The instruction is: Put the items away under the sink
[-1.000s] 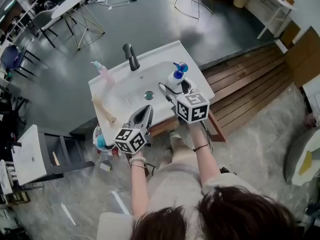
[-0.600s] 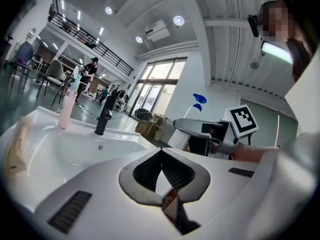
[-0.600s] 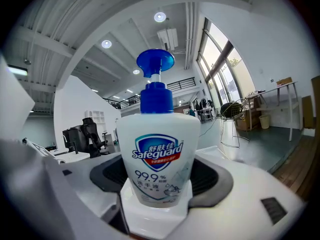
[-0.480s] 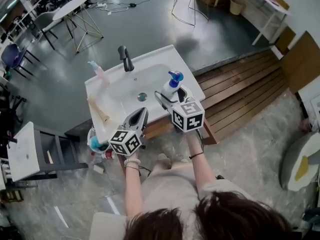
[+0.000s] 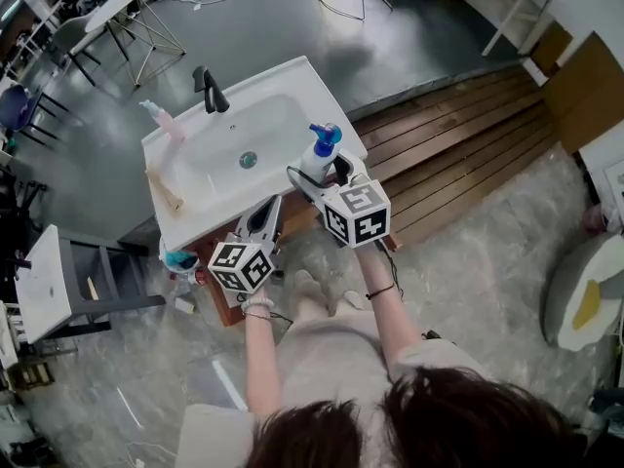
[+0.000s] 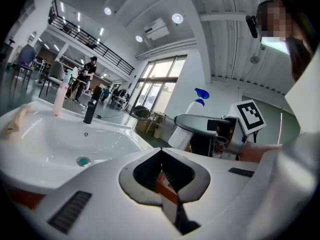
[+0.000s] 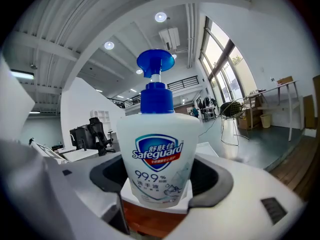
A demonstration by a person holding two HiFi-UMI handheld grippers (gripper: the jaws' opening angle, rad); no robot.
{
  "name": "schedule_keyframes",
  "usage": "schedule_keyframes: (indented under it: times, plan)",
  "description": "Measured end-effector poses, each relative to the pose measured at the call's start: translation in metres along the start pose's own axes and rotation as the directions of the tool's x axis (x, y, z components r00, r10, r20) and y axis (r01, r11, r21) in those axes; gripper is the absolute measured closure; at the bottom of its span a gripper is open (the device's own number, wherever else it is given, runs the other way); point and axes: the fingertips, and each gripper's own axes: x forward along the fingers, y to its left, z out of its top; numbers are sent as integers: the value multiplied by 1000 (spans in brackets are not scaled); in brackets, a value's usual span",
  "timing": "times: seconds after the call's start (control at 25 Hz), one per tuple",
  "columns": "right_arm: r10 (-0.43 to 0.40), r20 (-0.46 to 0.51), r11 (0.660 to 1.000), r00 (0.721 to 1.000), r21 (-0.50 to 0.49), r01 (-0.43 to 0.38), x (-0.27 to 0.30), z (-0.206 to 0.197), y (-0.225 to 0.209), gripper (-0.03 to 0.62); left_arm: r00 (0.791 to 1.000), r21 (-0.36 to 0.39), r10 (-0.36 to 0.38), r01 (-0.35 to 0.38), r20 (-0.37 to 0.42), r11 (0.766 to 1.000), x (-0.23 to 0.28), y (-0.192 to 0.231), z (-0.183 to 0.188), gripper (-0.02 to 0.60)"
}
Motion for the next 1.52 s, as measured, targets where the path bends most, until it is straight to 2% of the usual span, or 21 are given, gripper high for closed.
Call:
schedule_keyframes:
  times: [0.28, 0.64, 0.96, 1.08, 1.52]
  plan:
    - [29, -20, 999, 999, -17, -30, -40, -9, -1, 229, 1000, 10, 30, -30, 5, 999, -11, -42, -20, 580]
    - [48, -37, 999, 998, -3, -48, -67, -26, 11, 229, 998, 8, 65, -65, 15, 998, -37, -65, -35, 580]
    - [20, -41, 1000, 999, 19, -20, -77, -38, 24, 229, 999, 1, 43, -43, -10, 999, -52, -67, -49, 579]
    - [8, -53, 1000, 999, 2, -8, -83, -44, 32, 229, 999, -21, 37, -37, 0, 999, -61, -67, -54, 580]
    - [-21, -90, 1000, 996, -12, 20, -90, -78, 56, 229, 1000, -16, 7, -8, -26, 1000, -85, -66, -73, 580]
